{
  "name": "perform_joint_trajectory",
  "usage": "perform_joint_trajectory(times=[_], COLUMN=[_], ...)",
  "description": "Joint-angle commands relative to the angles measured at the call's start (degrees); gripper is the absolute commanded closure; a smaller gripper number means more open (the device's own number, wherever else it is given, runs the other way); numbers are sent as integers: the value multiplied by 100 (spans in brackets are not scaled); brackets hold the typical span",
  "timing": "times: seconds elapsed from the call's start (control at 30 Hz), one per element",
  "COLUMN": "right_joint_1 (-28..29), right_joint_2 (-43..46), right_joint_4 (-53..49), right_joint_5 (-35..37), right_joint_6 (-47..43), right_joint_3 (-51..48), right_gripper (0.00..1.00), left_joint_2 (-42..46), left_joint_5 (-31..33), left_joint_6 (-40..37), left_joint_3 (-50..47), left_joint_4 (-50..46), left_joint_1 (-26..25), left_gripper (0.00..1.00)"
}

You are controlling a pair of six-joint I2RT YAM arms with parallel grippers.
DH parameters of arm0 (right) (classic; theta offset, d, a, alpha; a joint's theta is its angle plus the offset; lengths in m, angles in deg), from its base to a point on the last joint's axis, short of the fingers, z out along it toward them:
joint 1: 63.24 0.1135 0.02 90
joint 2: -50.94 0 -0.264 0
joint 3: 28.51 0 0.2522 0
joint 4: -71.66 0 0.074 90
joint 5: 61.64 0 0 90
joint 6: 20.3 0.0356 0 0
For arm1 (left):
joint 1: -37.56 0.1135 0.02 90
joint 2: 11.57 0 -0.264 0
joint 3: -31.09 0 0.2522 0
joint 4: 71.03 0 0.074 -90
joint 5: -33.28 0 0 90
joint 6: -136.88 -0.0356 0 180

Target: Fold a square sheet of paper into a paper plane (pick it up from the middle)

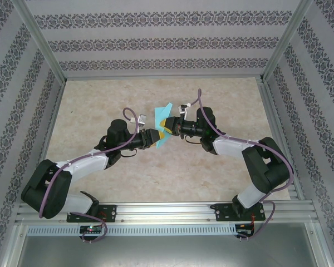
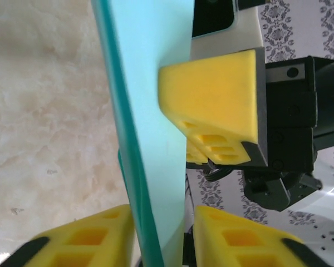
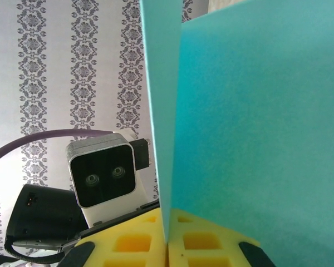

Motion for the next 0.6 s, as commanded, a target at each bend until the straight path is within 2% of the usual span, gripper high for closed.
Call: perform_joint_trajectory(times=[0.0,0.13,0.23,0.33,0.43,0.57], right_joint_1=[-35,-222,-426,-644,-706,-715], right_joint_2=[21,263,730,1365,1921,2374], right_joint_4=[-148,-1103,-1913,-3244,-4584,-5503], right_joint_5=[-160,-139,73,590,1568,2561], right_joint_6=[-227,-761,-1261,-2123,-2950,-3389], right_joint_3=[-8,105,15,14,96,88], right_gripper=[88,79,65,49,37,24], left_joint_2=[49,229,263,309,284,30], left_joint_5=[70,342,529,1143,2275,4156], left_joint_6=[-352,-767,-1074,-1698,-2449,-3070], left_joint_3=[211,265,419,758,1375,2397], left_joint_4=[-221,-810,-1405,-2684,-4434,-6470], left_joint_1=[-49,-49,-51,-62,-165,-484], left_gripper=[76,88,94,95,95,95])
